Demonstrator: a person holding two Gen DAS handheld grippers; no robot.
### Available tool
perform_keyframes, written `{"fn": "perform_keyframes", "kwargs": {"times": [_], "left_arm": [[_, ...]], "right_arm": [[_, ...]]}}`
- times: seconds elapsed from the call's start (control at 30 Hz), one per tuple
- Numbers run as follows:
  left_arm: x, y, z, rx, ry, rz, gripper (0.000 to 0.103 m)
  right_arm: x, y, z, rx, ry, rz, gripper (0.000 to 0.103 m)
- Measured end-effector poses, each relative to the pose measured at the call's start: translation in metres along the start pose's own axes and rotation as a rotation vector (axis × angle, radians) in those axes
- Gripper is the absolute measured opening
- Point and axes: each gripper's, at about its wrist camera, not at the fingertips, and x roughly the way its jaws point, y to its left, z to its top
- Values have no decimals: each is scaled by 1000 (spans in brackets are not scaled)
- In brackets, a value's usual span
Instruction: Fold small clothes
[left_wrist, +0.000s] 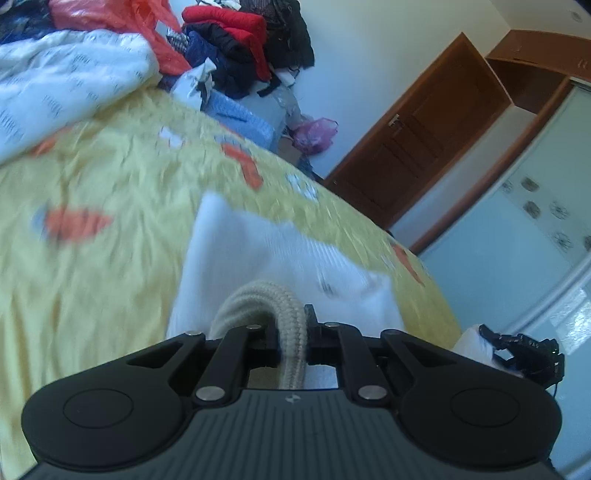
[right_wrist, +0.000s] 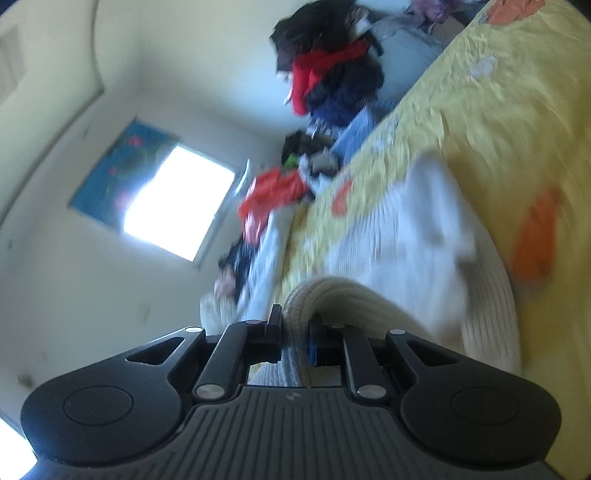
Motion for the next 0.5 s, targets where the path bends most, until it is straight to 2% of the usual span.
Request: {"fn": "perform_keyframes", "kwargs": {"times": [0.07,0.13,0.2,0.23,0.27,0.3,0.37,0.4,0.43,0.47,0.5], "left_arm": [[28,9,29,-25,-25,43,9],[64,24,49,-48,-13,92,10],[97,40,58,-108,27,170,13],[107,44,59,-131,51,194,17],[110,45,58,-144,47,192,19],[108,42,57,-134,24,167,20],[94,29,54,-47,-26,128,26],[87,22,52,4,-51,137,28],[80,14,49,63,-80,163,33],[78,7,49,121,-108,200,45],[76,-5,45,200,-135,256,51]], "right_arm": [[23,-11,33,39,-47,-15,18],[45,-31,60,103,-108,-71,19],[67,-59,82,173,-143,-171,27],[76,-74,88,217,-139,-213,39],[82,-86,91,257,-131,-253,44],[85,-93,91,283,-131,-287,45],[82,-91,86,243,-130,-271,46],[78,-84,83,194,-129,-269,48],[74,-77,81,146,-124,-275,50],[71,-70,80,99,-116,-286,50],[69,-64,81,54,-109,-306,50]]}}
